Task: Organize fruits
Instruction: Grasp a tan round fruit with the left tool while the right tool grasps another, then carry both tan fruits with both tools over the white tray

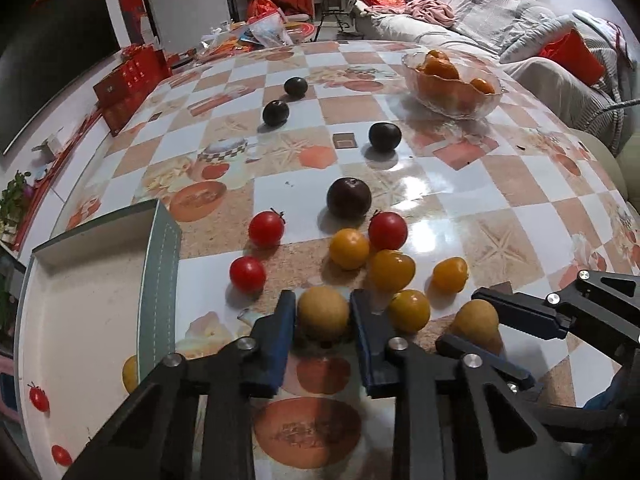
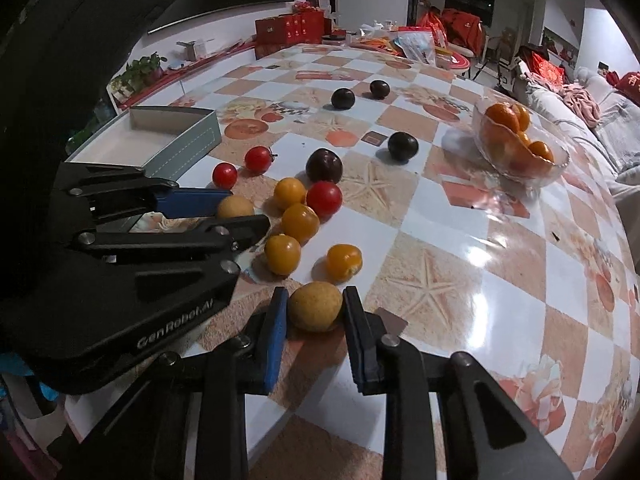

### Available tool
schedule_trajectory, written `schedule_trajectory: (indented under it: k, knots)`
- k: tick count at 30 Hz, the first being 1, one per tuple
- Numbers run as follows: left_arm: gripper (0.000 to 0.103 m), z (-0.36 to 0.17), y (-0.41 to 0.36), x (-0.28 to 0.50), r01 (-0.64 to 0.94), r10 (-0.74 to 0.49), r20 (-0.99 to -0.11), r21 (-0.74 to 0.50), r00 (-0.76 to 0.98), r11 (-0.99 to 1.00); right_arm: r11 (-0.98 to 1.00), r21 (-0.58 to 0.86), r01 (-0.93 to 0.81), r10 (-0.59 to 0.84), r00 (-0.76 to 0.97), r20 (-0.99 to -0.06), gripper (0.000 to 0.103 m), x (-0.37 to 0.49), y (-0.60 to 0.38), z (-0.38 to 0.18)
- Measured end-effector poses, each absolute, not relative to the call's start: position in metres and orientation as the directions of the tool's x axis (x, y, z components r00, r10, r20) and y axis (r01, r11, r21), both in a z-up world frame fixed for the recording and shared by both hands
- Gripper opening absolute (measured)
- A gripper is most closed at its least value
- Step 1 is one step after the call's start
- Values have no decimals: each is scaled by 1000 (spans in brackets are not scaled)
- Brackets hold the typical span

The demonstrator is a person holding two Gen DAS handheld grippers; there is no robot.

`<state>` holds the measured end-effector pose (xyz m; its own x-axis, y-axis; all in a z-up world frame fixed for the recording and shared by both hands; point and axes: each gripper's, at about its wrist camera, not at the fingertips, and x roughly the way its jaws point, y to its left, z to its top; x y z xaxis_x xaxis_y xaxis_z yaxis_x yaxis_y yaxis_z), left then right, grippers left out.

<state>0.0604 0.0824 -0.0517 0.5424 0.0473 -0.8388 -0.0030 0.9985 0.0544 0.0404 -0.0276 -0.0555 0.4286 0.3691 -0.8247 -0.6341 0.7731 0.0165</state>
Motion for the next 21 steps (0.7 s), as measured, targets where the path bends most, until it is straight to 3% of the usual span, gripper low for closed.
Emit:
schedule_trajectory:
  k: [21]
  knots:
    - [28,-35,88,10,15,-54,-827,-55,560,998,818,102,-566,390,415,-822,29,27,-58,-46]
